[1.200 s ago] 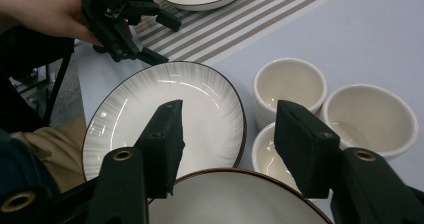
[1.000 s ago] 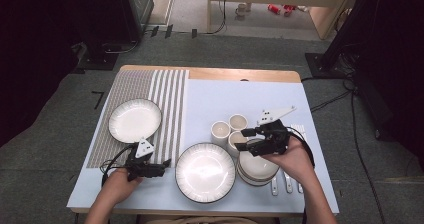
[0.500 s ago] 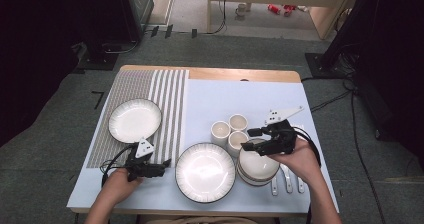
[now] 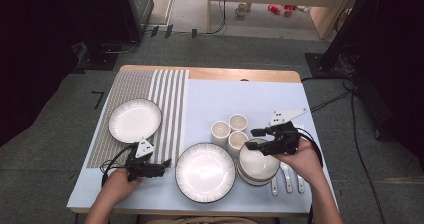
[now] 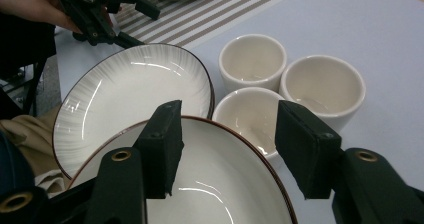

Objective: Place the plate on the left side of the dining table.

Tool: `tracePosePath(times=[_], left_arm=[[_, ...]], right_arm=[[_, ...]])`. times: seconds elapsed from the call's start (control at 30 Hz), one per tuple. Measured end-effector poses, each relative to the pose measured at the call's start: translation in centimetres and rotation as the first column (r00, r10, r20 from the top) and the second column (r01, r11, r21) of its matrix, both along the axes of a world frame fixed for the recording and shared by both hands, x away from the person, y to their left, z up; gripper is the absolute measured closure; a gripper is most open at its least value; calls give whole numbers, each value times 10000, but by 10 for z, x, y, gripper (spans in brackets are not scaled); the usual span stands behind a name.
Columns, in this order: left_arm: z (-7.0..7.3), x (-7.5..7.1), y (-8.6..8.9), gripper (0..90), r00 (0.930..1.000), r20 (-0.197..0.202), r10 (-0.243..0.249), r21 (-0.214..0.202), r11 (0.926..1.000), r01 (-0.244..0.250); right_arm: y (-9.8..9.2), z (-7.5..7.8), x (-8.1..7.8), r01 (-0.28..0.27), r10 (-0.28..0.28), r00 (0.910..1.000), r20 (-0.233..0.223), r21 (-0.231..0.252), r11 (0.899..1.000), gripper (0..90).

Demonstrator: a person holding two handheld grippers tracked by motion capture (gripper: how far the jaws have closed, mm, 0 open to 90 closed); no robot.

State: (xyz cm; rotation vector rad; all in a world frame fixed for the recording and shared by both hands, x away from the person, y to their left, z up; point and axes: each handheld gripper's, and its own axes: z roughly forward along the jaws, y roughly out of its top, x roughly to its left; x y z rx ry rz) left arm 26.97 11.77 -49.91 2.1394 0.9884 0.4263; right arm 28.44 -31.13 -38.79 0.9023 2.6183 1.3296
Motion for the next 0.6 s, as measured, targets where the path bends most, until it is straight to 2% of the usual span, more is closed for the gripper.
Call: tracePosePath(times=[0.23,0.6], left_arm=[[0,0,0,148,10000,10,3,6,10000,-3],[0,0,0,148,10000,6,-2,10,10000,2]], right_arm=[[-8,-6,1,153,-152,9998,-160,83,9998,563],[-19,-17,2,64,-58,9990,-436,130,9999,617]])
